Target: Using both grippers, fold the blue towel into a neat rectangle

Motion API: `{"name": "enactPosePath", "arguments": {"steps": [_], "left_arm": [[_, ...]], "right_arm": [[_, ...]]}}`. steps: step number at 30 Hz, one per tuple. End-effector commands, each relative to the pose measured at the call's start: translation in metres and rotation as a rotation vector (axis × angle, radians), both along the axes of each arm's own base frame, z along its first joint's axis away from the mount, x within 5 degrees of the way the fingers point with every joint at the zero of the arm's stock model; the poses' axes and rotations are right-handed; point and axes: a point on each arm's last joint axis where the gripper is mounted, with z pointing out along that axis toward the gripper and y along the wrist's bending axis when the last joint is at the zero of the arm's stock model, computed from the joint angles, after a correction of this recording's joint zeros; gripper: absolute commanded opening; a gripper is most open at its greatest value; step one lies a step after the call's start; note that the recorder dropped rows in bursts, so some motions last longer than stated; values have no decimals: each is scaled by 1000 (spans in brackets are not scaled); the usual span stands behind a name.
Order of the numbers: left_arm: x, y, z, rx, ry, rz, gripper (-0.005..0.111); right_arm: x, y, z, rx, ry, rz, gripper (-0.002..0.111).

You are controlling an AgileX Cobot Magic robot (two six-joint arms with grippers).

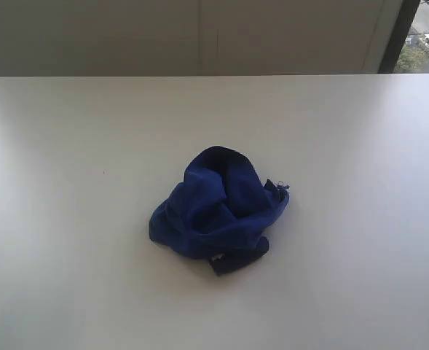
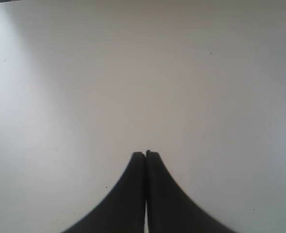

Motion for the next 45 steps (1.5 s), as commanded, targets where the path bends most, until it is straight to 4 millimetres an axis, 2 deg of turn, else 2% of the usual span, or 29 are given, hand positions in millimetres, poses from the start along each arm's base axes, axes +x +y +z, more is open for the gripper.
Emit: {"name": "enactPosePath", "arguments": {"steps": [1, 4, 7, 9, 13, 16, 36, 40, 45], "left_arm": [[0, 0, -1, -5, 0, 4, 0], [0, 0, -1, -5, 0, 4, 0], [0, 0, -1, -5, 0, 4, 0], [0, 0, -1, -5, 0, 4, 0], [0, 0, -1, -5, 0, 4, 0], [0, 0, -1, -5, 0, 4, 0], [0, 0, -1, -5, 0, 4, 0], [0, 0, -1, -5, 0, 4, 0], [0, 0, -1, -5, 0, 4, 0]], "right_arm": [[0, -1, 0, -9, -20, -5, 0], [1, -1, 4, -12, -59, -5, 0], [3, 0, 15, -19, -189, -3, 0], [3, 0, 25, -26, -292, -1, 0], [-3, 1, 58, -48, -660, 4, 0], [-8, 1, 67, -55, -775, 6, 0], [-9, 1, 71, -50, -806, 3, 0], [-11, -1, 91, -48, -748, -18, 0], [1, -1, 123, 1, -631, -16, 0]]}}
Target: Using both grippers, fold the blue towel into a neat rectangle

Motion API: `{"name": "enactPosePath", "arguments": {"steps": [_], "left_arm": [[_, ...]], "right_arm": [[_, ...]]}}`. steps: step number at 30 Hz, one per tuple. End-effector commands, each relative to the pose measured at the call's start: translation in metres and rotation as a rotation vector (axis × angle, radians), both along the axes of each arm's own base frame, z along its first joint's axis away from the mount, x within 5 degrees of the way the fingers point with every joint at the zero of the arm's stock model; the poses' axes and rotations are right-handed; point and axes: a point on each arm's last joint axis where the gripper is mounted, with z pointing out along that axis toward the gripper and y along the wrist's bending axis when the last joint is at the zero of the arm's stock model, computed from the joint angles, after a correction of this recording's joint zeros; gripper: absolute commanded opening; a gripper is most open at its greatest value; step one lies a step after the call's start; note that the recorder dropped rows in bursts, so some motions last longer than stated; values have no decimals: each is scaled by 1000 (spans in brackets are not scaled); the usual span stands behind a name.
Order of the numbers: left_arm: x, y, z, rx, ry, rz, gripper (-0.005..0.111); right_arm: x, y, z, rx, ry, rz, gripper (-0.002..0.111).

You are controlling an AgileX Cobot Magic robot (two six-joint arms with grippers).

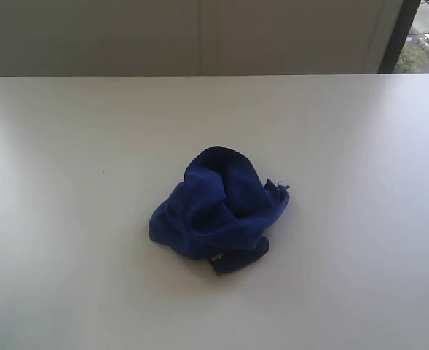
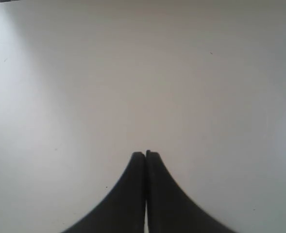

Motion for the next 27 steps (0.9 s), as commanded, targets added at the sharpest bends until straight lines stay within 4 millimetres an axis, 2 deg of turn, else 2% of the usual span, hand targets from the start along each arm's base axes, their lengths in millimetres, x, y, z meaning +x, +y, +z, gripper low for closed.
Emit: {"name": "enactPosePath", "arguments": {"steps": [1, 5, 8, 12, 16, 22, 23, 24, 27], "left_arm": [[0, 0, -1, -5, 0, 4, 0], [0, 0, -1, -5, 0, 4, 0], [0, 0, -1, -5, 0, 4, 0], [0, 0, -1, -5, 0, 4, 0], [0, 0, -1, -5, 0, 4, 0], [0, 0, -1, -5, 0, 4, 0], [0, 0, -1, -5, 0, 4, 0], [0, 0, -1, -5, 0, 4, 0], [0, 0, -1, -5, 0, 4, 0]], "right_arm": [[13, 0, 27, 19, 129, 6, 0], [32, 0, 52, 32, 290, 23, 0], [50, 0, 61, 69, 409, 40, 0], [74, -1, 63, 158, 559, 62, 0], [105, 2, 49, 317, 755, 106, 0], [161, 7, 18, 303, 1112, 159, 0], [177, 10, 10, 313, 1189, 207, 0], [185, 13, 4, 321, 1226, 238, 0], [216, 25, -30, 414, 1331, 368, 0]]}}
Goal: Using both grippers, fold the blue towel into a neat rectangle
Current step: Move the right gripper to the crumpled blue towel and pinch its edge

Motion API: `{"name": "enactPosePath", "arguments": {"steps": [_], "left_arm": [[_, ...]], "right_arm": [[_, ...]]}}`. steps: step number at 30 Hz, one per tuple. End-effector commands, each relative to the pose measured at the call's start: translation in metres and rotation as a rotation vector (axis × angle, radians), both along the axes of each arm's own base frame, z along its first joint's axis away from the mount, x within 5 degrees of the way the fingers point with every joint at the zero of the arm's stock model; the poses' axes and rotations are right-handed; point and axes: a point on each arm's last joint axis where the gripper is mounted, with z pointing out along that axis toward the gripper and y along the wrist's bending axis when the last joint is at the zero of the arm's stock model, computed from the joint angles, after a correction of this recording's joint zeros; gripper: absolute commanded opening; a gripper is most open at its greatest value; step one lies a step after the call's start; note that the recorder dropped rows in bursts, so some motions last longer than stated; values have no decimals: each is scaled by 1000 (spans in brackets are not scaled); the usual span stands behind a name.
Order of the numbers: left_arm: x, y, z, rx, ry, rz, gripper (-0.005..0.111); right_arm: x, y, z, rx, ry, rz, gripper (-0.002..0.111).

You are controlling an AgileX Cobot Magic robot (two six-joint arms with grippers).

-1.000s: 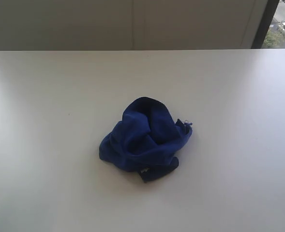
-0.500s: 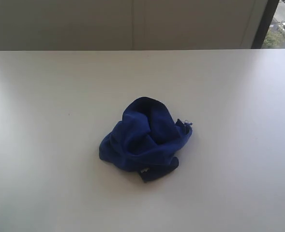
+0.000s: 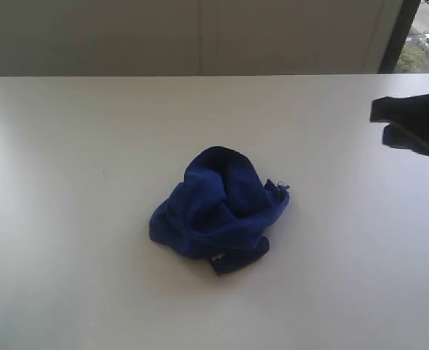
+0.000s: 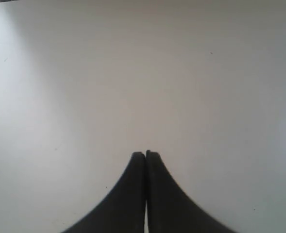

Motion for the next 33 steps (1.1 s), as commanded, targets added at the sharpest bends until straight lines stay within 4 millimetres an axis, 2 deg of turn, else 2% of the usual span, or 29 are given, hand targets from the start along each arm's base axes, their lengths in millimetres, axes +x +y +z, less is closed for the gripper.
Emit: {"name": "enactPosePath", "arguments": {"steps": [1, 3, 5, 7, 10, 12, 16, 24, 33], "left_arm": [[0, 0, -1, -5, 0, 4, 0], [0, 0, -1, -5, 0, 4, 0], [0, 0, -1, -5, 0, 4, 0], [0, 0, -1, -5, 0, 4, 0], [0, 0, -1, -5, 0, 4, 0], [0, 0, -1, -5, 0, 4, 0], [0, 0, -1, -5, 0, 4, 0], [0, 0, -1, -5, 0, 4, 0], [0, 0, -1, -5, 0, 4, 0]], "right_arm": [[32, 15, -34, 151, 96, 67, 0], [51, 28, -61, 262, 168, 13, 0], [57, 33, -75, 278, 208, 0, 3], [62, 37, -88, 271, 240, -9, 9], [69, 42, -110, 251, 280, -38, 24], [72, 42, -116, 250, 279, -66, 28], [77, 41, -124, 271, 294, -112, 29], [96, 47, -129, 339, 321, -113, 29], [97, 49, -146, 353, 389, -108, 29]]}}
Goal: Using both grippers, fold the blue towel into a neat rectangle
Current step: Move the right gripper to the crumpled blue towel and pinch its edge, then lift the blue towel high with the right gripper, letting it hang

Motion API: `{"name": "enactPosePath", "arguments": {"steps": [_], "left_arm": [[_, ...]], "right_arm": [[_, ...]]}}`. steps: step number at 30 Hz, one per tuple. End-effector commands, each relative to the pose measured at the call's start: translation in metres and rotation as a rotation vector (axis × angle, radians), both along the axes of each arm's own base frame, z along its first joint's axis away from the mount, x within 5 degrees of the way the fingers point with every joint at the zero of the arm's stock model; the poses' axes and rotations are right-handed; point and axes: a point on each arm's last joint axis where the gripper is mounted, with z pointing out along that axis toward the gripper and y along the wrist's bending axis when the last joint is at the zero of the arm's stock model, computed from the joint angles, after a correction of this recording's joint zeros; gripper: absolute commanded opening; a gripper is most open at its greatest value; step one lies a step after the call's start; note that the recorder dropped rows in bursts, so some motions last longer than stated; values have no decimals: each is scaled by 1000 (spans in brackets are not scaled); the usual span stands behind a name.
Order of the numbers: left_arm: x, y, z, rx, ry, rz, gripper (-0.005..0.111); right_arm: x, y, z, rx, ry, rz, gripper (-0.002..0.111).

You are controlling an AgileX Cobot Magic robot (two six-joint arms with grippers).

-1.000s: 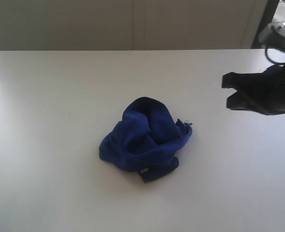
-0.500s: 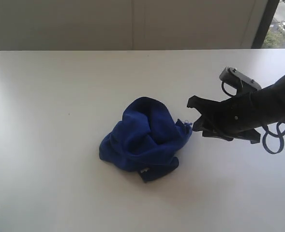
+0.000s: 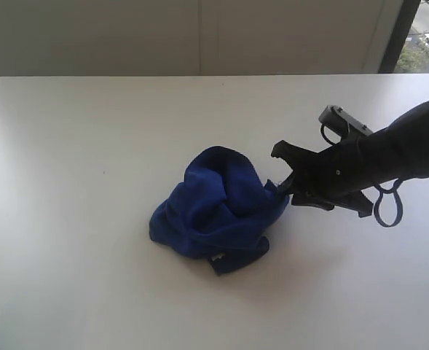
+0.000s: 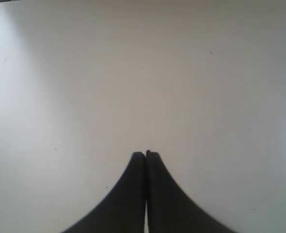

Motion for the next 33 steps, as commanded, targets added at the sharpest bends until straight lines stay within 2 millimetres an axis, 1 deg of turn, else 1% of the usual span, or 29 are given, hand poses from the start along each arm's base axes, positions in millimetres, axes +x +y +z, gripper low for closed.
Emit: {"name": "enactPosePath", "arguments": {"steps": [1, 4, 6, 10, 11, 18, 21, 23, 27, 31, 33], "left_arm": [[0, 0, -1, -5, 0, 4, 0], [0, 0, -1, -5, 0, 4, 0], [0, 0, -1, -5, 0, 4, 0], [0, 0, -1, -5, 0, 4, 0], [0, 0, -1, -5, 0, 4, 0], [0, 0, -1, -5, 0, 4, 0], [0, 0, -1, -5, 0, 4, 0], [0, 0, -1, -5, 0, 4, 0], [0, 0, -1, -5, 0, 4, 0], [0, 0, -1, -5, 0, 4, 0], [0, 0, -1, -5, 0, 4, 0]], "right_arm": [[1, 2, -3, 16, 16, 16, 29], [0, 2, -3, 21, 19, 20, 28], [-1, 4, -2, 37, 29, 35, 24], [-3, 6, 6, 57, 21, 53, 3], [-3, 6, 10, 58, 8, 54, 0], [-8, 4, 50, 48, -127, 56, 0], [-9, 5, 69, 25, -209, 102, 0], [-9, 5, 78, 22, -242, 124, 0], [-2, 9, 97, 6, -326, 201, 0], [8, 11, 132, 5, -444, 241, 0], [11, 14, 158, 2, -527, 282, 0]]}}
